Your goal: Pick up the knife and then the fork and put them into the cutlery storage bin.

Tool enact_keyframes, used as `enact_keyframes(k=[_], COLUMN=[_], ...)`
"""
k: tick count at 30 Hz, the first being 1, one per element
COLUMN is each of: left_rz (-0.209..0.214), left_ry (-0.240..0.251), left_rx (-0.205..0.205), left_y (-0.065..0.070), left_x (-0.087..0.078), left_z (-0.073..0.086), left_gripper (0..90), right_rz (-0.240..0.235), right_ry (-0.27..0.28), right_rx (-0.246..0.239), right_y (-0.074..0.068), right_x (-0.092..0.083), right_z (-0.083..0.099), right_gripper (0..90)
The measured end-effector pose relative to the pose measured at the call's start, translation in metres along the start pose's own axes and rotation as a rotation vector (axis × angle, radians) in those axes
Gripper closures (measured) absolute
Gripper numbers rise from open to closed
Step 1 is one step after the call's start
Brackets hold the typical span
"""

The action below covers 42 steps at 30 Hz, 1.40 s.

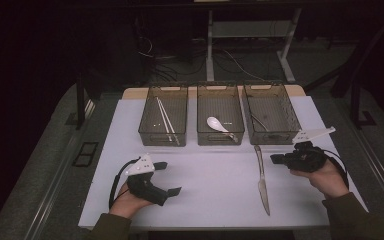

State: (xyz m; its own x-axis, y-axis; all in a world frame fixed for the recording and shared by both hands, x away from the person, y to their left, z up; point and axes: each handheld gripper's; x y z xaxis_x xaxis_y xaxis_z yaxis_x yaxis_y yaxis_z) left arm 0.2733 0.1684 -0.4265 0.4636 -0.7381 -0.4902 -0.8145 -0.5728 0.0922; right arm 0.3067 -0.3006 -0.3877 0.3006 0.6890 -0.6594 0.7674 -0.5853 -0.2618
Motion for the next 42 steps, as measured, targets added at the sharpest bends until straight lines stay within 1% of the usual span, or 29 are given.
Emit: enact_keyframes(k=[7, 10, 13, 17, 19, 24, 27, 30, 31, 33, 39, 42], left_rz=[-0.003, -0.002, -0.001, -0.002, -0.001, 0.001, 0.000, 0.001, 0.001, 0.001, 0.001, 0.001], left_ry=[0.000, 0.000, -0.002, -0.002, -0.001, -0.001, 0.001, -0.001, -0.001, 0.001, 0.001, 0.000], left_rx=[-0.003, -0.002, -0.001, 0.000, -0.001, 0.000, -0.003, -0.001, 0.000, -0.001, -0.003, -0.003], left_y=[0.000, 0.000, 0.000, 0.001, 0.001, 0.001, 0.001, 0.001, 0.001, 0.001, 0.001, 0.001], left_x=[0.000, 0.000, 0.001, 0.000, 0.001, 0.001, 0.001, 0.001, 0.001, 0.001, 0.001, 0.001], left_z=[0.000, 0.000, 0.000, 0.000, 0.000, 0.000, 0.000, 0.000, 0.000, 0.000, 0.000, 0.000], left_gripper=[0.0, 0.0, 0.0, 0.0, 0.0, 0.0, 0.0, 0.0, 0.0, 0.0, 0.0, 0.0], right_rz=[-0.023, -0.031, -0.033, -0.038, -0.030, -0.012, -0.006, -0.006, -0.004, 0.020, 0.031, 0.032], right_ry=[-0.042, -0.070, -0.101, -0.129, -0.148, -0.179, -0.196, -0.208, -0.214, -0.235, -0.245, -0.253], right_rx=[-0.018, -0.028, -0.042, -0.060, -0.070, -0.071, -0.068, -0.076, -0.080, -0.094, -0.103, -0.100], right_y=[-0.014, -0.021, -0.026, -0.029, -0.030, -0.026, -0.023, -0.024, -0.024, -0.025, -0.026, -0.026], right_x=[0.006, 0.011, 0.018, 0.031, 0.038, 0.053, 0.061, 0.066, 0.068, 0.071, 0.069, 0.068], right_z=[0.014, 0.020, 0.023, 0.022, 0.021, 0.016, 0.014, 0.013, 0.013, 0.013, 0.014, 0.014], right_gripper=[89.5, 89.5, 89.5, 89.5, 89.6, 89.6, 89.6, 89.7, 89.6, 89.7, 89.8, 89.9])
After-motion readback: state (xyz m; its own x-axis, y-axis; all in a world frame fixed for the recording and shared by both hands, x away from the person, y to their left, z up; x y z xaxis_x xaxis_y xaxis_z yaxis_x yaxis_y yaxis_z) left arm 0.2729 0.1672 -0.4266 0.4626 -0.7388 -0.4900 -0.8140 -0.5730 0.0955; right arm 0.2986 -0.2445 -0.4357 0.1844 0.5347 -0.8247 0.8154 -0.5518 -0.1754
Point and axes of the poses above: each handheld gripper's, and its own axes: x roughly forward along the jaws, z roughly out of its underside, y roughly to its right, and after that the axes turned 7 degrees about -z, right-handed
